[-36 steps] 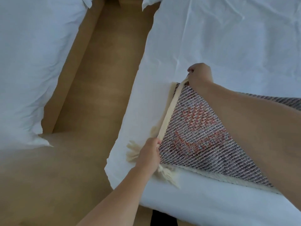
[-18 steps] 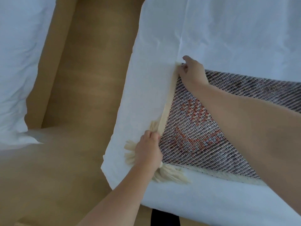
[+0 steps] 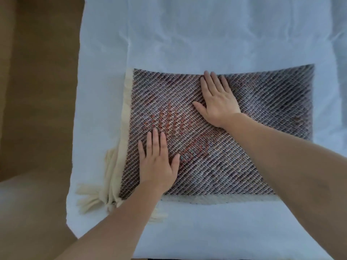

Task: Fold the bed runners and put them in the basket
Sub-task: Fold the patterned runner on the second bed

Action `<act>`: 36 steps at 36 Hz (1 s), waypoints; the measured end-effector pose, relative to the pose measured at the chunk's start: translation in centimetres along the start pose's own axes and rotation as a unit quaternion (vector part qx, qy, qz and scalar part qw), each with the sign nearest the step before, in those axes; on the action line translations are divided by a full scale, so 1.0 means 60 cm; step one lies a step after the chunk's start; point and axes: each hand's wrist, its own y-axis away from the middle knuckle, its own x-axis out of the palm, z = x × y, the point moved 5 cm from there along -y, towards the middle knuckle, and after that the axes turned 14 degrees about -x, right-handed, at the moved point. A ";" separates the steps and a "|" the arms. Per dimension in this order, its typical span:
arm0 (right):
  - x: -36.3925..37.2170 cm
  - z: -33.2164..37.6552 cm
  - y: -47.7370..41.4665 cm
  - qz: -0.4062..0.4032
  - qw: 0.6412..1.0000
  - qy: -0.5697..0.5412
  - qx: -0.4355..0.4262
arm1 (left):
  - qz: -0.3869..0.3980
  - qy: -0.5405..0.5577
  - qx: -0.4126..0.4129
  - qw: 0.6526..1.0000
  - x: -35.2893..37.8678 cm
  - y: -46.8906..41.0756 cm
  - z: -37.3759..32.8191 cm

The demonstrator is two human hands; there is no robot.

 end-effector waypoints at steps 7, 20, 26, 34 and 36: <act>0.020 -0.203 0.137 0.016 0.992 0.006 0.121 | -0.013 0.000 0.091 0.996 0.009 0.005 -0.164; 0.046 -0.268 0.235 -0.029 0.981 -0.041 0.190 | -0.030 -0.005 0.136 0.990 0.032 0.006 -0.366; 0.088 -0.165 0.366 -0.024 0.978 -0.093 0.187 | -0.017 -0.029 0.140 0.990 0.042 0.026 -0.354; 0.142 -0.075 0.511 -0.001 0.967 -0.146 0.210 | -0.011 -0.067 0.138 0.988 0.052 0.059 -0.345; 0.147 -0.071 0.525 0.006 0.965 -0.158 0.209 | -0.008 -0.076 0.134 0.988 0.052 0.057 -0.348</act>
